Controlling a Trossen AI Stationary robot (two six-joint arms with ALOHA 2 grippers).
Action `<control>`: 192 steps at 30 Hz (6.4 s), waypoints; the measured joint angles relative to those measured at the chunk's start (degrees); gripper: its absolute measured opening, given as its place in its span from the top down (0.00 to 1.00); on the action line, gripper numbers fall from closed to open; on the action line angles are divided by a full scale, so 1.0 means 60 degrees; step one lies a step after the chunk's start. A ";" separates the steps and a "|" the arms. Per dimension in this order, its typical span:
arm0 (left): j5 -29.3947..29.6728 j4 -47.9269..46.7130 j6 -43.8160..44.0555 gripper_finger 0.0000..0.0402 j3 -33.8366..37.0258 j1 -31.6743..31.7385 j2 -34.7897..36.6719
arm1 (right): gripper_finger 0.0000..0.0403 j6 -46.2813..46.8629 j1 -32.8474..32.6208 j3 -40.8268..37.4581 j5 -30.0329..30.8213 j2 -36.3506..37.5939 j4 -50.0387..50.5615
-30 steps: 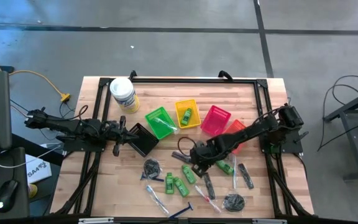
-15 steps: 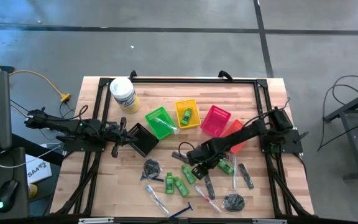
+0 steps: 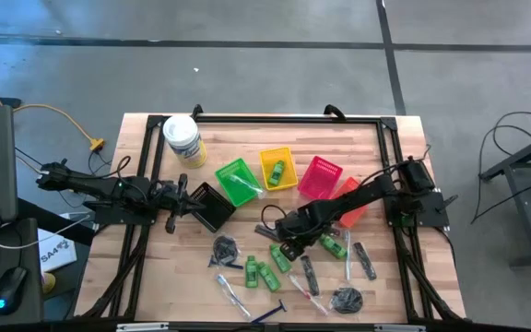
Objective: Pick & Place Travel size toiletries
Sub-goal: Put the blue razor into the black bin, then put the black hair comb into the red bin
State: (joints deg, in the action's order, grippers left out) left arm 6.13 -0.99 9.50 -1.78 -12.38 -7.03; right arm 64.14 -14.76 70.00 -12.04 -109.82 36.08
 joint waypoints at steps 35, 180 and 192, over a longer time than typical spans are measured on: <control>-0.0003 -0.0005 0.0186 1.00 -0.0003 0.0000 0.0000 | 0.55 -0.5843 0.0765 -0.0040 0.1532 -0.0178 0.0381; -0.0105 -0.1870 -0.2040 1.00 -0.3661 -0.0004 0.0004 | 0.93 -1.0995 0.2904 0.6120 0.0675 -0.5184 -0.6748; -0.0101 -0.2179 -0.2036 1.00 -0.3661 -0.0004 0.0000 | 0.72 -1.1163 0.2752 0.6116 0.0724 -0.5216 -0.6839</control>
State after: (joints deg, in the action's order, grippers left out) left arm 5.52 -14.06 -2.72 -23.75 -12.40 -7.03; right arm -2.84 1.75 106.69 -7.70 -141.12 -4.95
